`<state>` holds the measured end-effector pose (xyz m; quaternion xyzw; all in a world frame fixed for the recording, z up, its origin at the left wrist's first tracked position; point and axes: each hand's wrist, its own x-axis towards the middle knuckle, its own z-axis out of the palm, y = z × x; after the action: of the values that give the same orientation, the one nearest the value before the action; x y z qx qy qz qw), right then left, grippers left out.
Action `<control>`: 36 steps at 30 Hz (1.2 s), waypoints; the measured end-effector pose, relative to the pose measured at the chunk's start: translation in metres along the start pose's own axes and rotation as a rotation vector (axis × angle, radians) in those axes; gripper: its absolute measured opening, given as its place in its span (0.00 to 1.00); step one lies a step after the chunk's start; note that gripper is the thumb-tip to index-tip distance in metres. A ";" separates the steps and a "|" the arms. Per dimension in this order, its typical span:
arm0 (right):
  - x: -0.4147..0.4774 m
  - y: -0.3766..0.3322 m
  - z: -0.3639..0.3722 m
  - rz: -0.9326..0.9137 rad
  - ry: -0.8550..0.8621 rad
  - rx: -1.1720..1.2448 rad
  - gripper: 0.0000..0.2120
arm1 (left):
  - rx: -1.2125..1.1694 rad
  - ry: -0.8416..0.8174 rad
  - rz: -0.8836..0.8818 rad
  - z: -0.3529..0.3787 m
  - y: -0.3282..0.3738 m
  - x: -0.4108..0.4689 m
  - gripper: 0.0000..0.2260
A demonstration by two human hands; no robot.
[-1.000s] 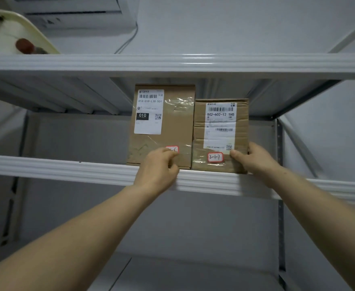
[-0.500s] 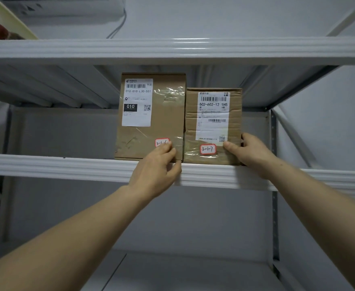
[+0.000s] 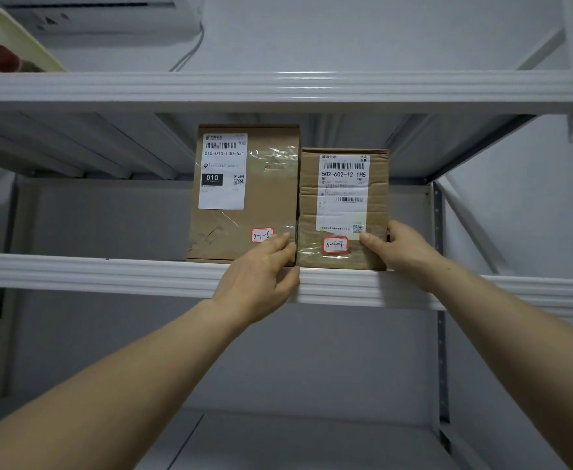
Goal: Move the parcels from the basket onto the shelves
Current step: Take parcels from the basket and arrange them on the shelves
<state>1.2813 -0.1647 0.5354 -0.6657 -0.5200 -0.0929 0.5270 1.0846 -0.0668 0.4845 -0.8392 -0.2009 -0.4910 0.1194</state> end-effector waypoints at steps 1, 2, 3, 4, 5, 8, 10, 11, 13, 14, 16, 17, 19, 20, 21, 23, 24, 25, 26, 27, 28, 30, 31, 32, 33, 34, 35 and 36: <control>0.000 0.000 0.000 0.001 0.002 -0.011 0.17 | -0.006 0.006 0.016 -0.001 0.002 0.001 0.18; 0.001 0.000 0.000 0.000 0.001 -0.025 0.17 | -0.015 0.010 0.024 -0.001 0.004 0.002 0.18; 0.001 0.001 0.001 -0.001 -0.002 -0.043 0.18 | -0.024 0.011 0.026 -0.001 0.005 0.002 0.17; 0.001 0.000 0.001 -0.001 -0.004 -0.064 0.19 | -0.026 0.006 0.025 0.000 0.006 0.003 0.18; 0.001 0.000 0.000 0.003 -0.008 -0.079 0.19 | -0.019 -0.005 0.023 0.002 0.006 0.003 0.18; 0.003 0.000 0.000 0.009 -0.019 -0.089 0.19 | 0.002 -0.024 0.021 0.006 0.004 0.004 0.19; 0.003 0.000 0.001 0.015 -0.023 -0.105 0.20 | 0.008 -0.028 0.018 0.007 0.004 0.004 0.19; 0.003 0.001 0.001 0.021 -0.027 -0.113 0.21 | 0.015 -0.029 0.021 0.008 0.004 0.004 0.19; 0.003 0.001 0.001 0.041 -0.046 -0.110 0.22 | 0.023 -0.035 0.018 0.008 0.004 0.003 0.19; 0.003 0.000 0.002 0.052 -0.054 -0.094 0.24 | 0.027 -0.038 0.015 0.008 0.003 0.003 0.19; 0.002 -0.001 0.004 0.082 -0.041 -0.034 0.28 | 0.040 -0.041 0.010 0.006 0.003 0.002 0.19; 0.002 0.000 0.007 0.085 0.013 -0.018 0.31 | 0.044 -0.034 0.003 0.004 0.002 0.001 0.19; -0.006 -0.001 0.014 -0.004 0.235 -0.029 0.33 | 0.055 -0.022 -0.022 -0.003 0.000 -0.004 0.18; -0.013 -0.002 0.019 -0.108 0.349 -0.041 0.31 | 0.068 -0.010 -0.033 -0.007 -0.002 -0.007 0.18; -0.020 -0.004 0.027 -0.230 0.424 -0.046 0.29 | 0.084 0.014 -0.038 -0.012 -0.005 -0.012 0.18; -0.034 -0.013 0.050 -0.450 0.446 -0.043 0.25 | 0.098 0.064 -0.061 -0.022 -0.014 -0.023 0.18; -0.040 -0.018 0.065 -0.546 0.417 -0.039 0.24 | 0.111 0.086 -0.079 -0.028 -0.019 -0.030 0.18; -0.046 -0.024 0.082 -0.629 0.369 -0.024 0.24 | 0.137 0.095 -0.104 -0.035 -0.026 -0.039 0.17; -0.055 -0.033 0.100 -0.696 0.302 0.002 0.23 | 0.170 0.089 -0.137 -0.042 -0.033 -0.050 0.17; -0.064 -0.041 0.118 -0.746 0.223 0.033 0.23 | 0.205 0.081 -0.169 -0.050 -0.041 -0.064 0.18; -0.076 -0.050 0.137 -0.778 0.135 0.062 0.23 | 0.240 0.076 -0.199 -0.058 -0.050 -0.080 0.19; -0.104 -0.063 0.177 -0.798 -0.053 0.120 0.23 | 0.306 0.052 -0.284 -0.077 -0.067 -0.120 0.21; -0.119 -0.068 0.198 -0.797 -0.148 0.150 0.23 | 0.343 0.024 -0.346 -0.085 -0.076 -0.143 0.22; -0.135 -0.072 0.220 -0.794 -0.241 0.178 0.23 | 0.382 -0.009 -0.415 -0.094 -0.084 -0.168 0.23; -0.151 -0.076 0.242 -0.785 -0.329 0.204 0.24 | 0.419 -0.047 -0.489 -0.103 -0.092 -0.194 0.24; -0.169 -0.080 0.263 -0.766 -0.413 0.224 0.24 | 0.450 -0.080 -0.564 -0.112 -0.098 -0.220 0.25; -0.189 -0.085 0.283 -0.736 -0.496 0.241 0.24 | 0.470 -0.111 -0.643 -0.121 -0.103 -0.246 0.26; -0.209 -0.090 0.302 -0.700 -0.575 0.256 0.25 | 0.478 -0.133 -0.725 -0.130 -0.108 -0.272 0.27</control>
<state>0.9895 -0.0566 0.3203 -0.3787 -0.8455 -0.0122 0.3763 0.8156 -0.0819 0.3113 -0.6931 -0.5975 -0.3857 0.1171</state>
